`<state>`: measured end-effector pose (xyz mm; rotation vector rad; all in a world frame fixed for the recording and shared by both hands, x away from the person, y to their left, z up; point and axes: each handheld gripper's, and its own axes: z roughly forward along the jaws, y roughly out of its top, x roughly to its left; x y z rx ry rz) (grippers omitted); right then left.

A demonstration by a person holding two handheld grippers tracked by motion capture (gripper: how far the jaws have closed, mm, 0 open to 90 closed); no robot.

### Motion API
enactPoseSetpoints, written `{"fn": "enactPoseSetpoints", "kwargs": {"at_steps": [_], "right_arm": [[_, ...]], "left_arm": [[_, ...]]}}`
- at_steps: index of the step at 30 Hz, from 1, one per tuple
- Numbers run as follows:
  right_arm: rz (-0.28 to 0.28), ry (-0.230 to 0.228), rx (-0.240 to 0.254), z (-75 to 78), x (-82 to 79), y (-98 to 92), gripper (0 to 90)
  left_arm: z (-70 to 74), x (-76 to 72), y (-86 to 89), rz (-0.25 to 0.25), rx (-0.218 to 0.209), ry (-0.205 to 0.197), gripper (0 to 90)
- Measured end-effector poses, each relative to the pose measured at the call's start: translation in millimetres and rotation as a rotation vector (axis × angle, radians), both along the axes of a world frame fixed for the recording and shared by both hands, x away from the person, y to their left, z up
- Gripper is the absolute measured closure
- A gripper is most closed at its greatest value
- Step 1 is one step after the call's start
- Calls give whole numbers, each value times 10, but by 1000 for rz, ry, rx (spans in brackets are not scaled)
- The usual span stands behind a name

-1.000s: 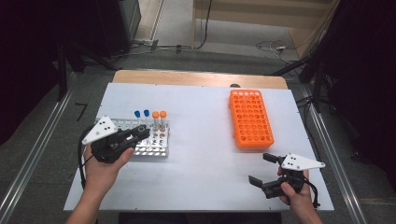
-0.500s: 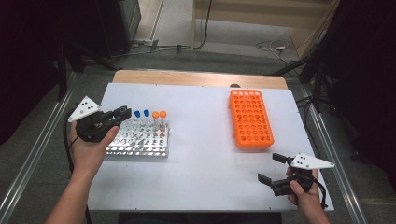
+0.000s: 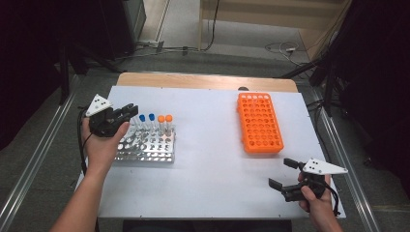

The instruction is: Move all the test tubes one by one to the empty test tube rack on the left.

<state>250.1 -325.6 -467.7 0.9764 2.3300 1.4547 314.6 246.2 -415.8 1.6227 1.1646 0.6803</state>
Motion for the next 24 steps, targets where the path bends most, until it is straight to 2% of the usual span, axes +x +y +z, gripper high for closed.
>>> {"fn": "enactPoseSetpoints", "kwargs": {"at_steps": [5, 7, 14, 21, 24], "right_arm": [[-2, 0, -3, -6, 5, 2, 0], [-2, -1, -3, -9, 6, 3, 0], [-7, 3, -7, -17, 13, 3, 0], [-10, -1, -8, -15, 12, 2, 0], [-9, -3, -9, -17, 12, -1, 0]], "left_arm": [[-80, 35, -43, 13, 18, 25, 762], [-90, 23, -31, 16, -5, 29, 761], [-84, 5, 2, 21, -7, 46, 755], [-122, 20, 17, 38, -46, 67, 755], [-145, 26, -14, 24, -32, 84, 754]]}}
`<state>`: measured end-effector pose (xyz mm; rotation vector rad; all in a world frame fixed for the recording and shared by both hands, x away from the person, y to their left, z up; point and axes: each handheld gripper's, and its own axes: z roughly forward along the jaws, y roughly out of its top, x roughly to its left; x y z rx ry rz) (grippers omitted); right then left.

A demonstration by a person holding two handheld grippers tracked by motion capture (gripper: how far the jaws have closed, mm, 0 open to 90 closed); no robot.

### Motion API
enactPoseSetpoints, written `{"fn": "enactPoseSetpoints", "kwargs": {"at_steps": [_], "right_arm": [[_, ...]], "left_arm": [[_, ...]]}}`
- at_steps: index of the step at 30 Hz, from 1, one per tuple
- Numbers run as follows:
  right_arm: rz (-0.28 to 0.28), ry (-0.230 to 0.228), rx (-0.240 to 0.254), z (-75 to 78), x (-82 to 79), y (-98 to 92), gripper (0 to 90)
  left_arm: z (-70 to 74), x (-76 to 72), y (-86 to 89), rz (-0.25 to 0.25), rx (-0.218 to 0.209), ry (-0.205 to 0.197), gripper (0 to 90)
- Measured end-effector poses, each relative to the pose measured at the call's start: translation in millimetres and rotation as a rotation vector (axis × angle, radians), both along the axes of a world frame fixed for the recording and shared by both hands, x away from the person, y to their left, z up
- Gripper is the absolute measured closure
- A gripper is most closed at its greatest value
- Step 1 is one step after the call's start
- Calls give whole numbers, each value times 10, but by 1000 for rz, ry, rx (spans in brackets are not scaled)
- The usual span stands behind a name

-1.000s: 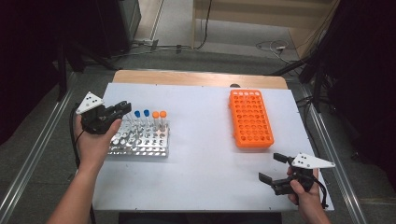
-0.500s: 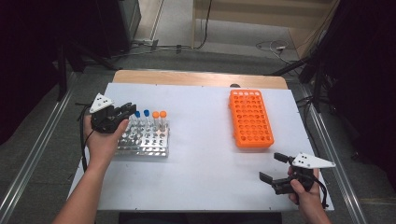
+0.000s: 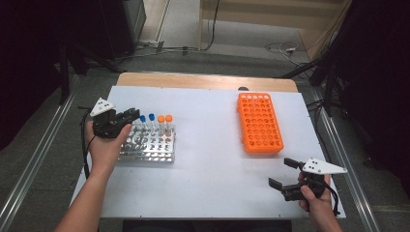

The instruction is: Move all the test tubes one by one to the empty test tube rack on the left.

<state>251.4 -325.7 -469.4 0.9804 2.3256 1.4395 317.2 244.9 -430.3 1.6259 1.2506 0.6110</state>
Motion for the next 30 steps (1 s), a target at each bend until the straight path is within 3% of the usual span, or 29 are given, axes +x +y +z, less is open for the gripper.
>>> {"fn": "enactPoseSetpoints", "kwargs": {"at_steps": [6, 11, 14, 18, 25, 30], "right_arm": [[-3, 3, 5, -3, 3, -9, 0], [-9, -4, 12, 19, 22, -2, 0], [-22, -10, 15, 47, 76, 11, 0], [-51, -10, 30, 108, 206, 30, 0], [-70, -27, 17, 244, 466, 143, 0], [-79, -31, 5, 323, 732, 288, 0]], "left_arm": [[18, -37, -10, -7, -3, -11, 647], [79, -136, -4, 16, -36, -47, 428], [93, -220, -21, -11, -53, -55, 277], [87, -365, -99, -57, -61, -68, 158], [60, -582, -296, -131, -69, -81, 13], [40, -746, -405, -197, -84, -97, 0]]}}
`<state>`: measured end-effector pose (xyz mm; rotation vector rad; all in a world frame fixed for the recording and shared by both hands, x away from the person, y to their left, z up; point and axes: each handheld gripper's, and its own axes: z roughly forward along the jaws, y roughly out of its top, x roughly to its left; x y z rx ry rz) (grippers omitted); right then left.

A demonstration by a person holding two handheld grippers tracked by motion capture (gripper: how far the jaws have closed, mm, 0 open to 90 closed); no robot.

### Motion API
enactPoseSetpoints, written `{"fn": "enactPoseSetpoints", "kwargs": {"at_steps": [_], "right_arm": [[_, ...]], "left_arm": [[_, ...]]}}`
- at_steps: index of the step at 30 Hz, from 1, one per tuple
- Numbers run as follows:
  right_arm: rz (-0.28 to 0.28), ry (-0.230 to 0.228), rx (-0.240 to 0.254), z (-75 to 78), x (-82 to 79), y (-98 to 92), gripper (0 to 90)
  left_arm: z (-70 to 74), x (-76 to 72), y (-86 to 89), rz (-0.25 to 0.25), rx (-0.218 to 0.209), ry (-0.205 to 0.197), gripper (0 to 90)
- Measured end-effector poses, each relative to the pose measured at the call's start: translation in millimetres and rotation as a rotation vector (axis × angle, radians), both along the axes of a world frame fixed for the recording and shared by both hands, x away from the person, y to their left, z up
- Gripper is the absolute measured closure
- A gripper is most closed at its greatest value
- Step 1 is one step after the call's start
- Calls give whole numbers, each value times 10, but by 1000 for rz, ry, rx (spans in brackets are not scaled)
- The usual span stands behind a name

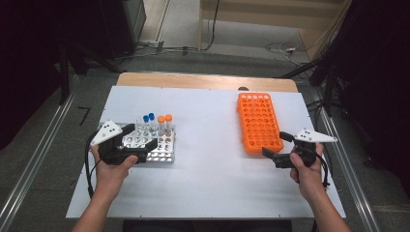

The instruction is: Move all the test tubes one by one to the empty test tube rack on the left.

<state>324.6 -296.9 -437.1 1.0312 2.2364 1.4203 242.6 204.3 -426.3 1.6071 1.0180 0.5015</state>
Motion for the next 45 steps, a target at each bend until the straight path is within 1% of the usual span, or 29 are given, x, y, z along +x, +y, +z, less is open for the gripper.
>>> {"fn": "enactPoseSetpoints", "kwargs": {"at_steps": [3, 5, 7, 14, 19, 22, 24, 25, 27, 29, 30, 31, 34, 39, 40, 42, 44, 45], "right_arm": [[-19, 0, -9, 25, 167, 75, 29], [-35, 7, -16, 22, 321, 135, 57], [-60, 20, -22, 7, 464, 182, 121], [-152, 62, -51, -48, 937, 334, 342], [-188, 82, -117, -106, 1222, 453, 450], [-184, 91, -149, -120, 1332, 505, 506], [-196, 97, -180, -134, 1398, 535, 550], [-203, 103, -187, -146, 1423, 547, 574], [-212, 108, -213, -167, 1459, 559, 642], [-221, 92, -214, -162, 1469, 563, 725], [-218, 92, -208, -162, 1468, 564, 730], [-220, 88, -216, -162, 1461, 571, 731], [-208, 56, -222, -145, 1423, 581, 734], [-225, -6, -166, -7, 1275, 520, 735], [-210, -9, -144, 30, 1235, 496, 735], [-189, -25, -136, 92, 1133, 472, 735], [-162, -29, -117, 134, 1010, 452, 736], [-141, -33, -112, 149, 930, 448, 735]], "left_arm": [[-42, -85, -50, -20, -6, -3, 0], [-75, -126, -79, -25, 6, 2, 0], [-100, -156, -95, -38, 5, 10, 0], [-143, -216, -122, -48, -2, 14, 0], [-149, -221, -132, -57, 0, 17, 0], [-151, -222, -132, -58, -6, 15, 0], [-155, -223, -131, -59, -3, 16, 0], [-159, -224, -134, -59, -2, 16, 0], [-165, -222, -135, -60, -2, 19, 0], [-165, -219, -137, -60, -2, 18, 0], [-163, -216, -138, -61, -2, 17, 0], [-159, -215, -141, -62, -2, 17, 0], [-140, -213, -160, -67, -1, 13, 0], [-83, -202, -237, -90, 2, 1, 0], [-71, -196, -259, -98, 1, -1, 0], [-49, -185, -316, -117, 7, -2, 0], [-31, -173, -396, -142, 10, -4, 0], [-24, -167, -434, -153, 16, -6, 4]]}}
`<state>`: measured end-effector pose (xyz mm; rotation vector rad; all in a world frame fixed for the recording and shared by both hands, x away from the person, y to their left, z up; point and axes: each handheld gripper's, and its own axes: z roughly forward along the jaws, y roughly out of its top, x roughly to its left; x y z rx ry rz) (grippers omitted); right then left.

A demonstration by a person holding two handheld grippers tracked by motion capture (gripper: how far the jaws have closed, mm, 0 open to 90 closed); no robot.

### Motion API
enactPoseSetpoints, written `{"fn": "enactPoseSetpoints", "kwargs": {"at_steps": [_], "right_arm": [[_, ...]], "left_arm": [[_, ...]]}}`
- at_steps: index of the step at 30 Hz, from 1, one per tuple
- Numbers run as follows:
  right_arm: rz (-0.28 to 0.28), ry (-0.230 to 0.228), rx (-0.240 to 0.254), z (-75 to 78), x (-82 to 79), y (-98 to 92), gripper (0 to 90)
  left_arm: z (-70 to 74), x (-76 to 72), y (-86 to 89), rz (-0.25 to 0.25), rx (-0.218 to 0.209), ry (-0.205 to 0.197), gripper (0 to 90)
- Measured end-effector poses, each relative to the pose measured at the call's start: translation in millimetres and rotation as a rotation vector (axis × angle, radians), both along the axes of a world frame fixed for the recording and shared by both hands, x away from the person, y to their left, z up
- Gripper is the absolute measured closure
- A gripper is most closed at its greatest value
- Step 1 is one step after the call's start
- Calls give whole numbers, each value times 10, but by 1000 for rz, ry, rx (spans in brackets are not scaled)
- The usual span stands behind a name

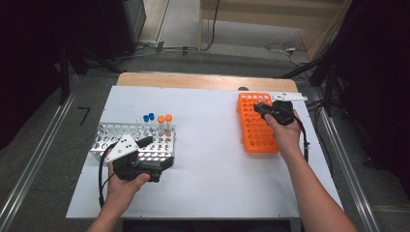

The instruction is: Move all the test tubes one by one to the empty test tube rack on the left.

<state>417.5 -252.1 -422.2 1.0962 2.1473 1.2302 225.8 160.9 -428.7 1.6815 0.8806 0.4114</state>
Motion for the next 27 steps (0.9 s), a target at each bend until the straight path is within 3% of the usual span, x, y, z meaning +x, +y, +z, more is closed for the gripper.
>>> {"fn": "enactPoseSetpoints", "kwargs": {"at_steps": [4, 13, 21, 27], "right_arm": [[60, -5, 29, 25, -262, -4, 736], [216, 5, 79, 45, -868, 107, 736], [358, 36, 84, -71, -1299, 363, 735], [447, 75, 32, -214, -1478, 637, 736]], "left_arm": [[27, 16, -171, -26, 12, -4, 50], [79, 94, -654, -135, 30, -5, 310], [113, 162, -973, -207, 15, -19, 477], [87, 143, -1118, -265, 24, -25, 562]]}}
